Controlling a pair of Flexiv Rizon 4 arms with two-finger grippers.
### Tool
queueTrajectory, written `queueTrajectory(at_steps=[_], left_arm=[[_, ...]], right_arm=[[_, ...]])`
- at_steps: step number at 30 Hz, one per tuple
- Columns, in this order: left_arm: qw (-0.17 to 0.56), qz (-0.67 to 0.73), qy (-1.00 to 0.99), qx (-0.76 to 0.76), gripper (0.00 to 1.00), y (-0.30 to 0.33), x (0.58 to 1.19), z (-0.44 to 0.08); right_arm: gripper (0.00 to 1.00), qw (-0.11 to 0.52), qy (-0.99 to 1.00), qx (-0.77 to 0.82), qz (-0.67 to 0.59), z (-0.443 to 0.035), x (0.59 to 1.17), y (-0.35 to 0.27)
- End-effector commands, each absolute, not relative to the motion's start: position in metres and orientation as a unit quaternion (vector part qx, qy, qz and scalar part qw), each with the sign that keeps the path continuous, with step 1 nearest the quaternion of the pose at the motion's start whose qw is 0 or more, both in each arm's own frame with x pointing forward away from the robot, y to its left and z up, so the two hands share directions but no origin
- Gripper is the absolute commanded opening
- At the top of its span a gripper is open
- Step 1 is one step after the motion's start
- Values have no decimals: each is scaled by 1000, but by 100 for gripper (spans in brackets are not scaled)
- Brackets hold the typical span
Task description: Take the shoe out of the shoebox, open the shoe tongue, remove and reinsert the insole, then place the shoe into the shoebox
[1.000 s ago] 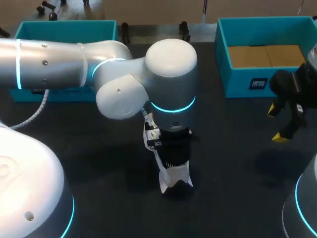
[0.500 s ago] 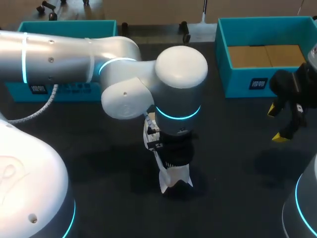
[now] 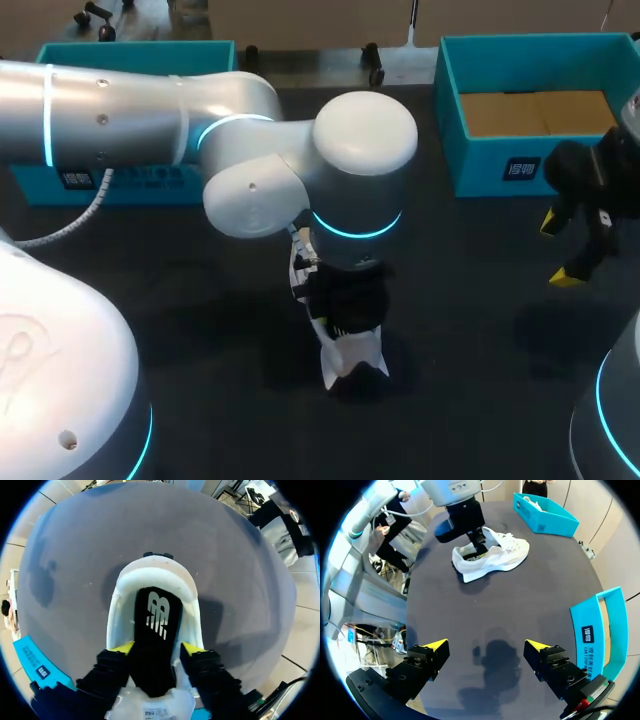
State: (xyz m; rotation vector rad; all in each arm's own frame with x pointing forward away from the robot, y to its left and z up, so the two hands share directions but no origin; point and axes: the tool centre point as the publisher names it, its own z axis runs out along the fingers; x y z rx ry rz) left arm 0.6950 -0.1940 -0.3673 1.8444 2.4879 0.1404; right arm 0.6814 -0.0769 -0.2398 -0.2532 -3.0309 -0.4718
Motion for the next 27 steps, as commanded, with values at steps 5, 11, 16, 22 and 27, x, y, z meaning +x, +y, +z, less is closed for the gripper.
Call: queueTrajectory(at_steps=[5,11,16,22,27], left_arm=[[14,41,801,597,100,-189,695,-370],[24,31,801,597,100,-186,699,-362],[25,26,803,594,100,-184,704,-359],[20,9,796,605,100,-187,700,-358],[22,-1,799,601,100,-184,706,-352]], right_arm=[[100,31,-984,-83,-152,-240,681,-77],[100,31,-984,-83,-152,-240,681,-77],[100,31,-984,-83,-152,-240,681,-77],[100,31,-984,-83,-152,-240,681,-77],[100,31,-984,-83,-152,-240,681,-77]])
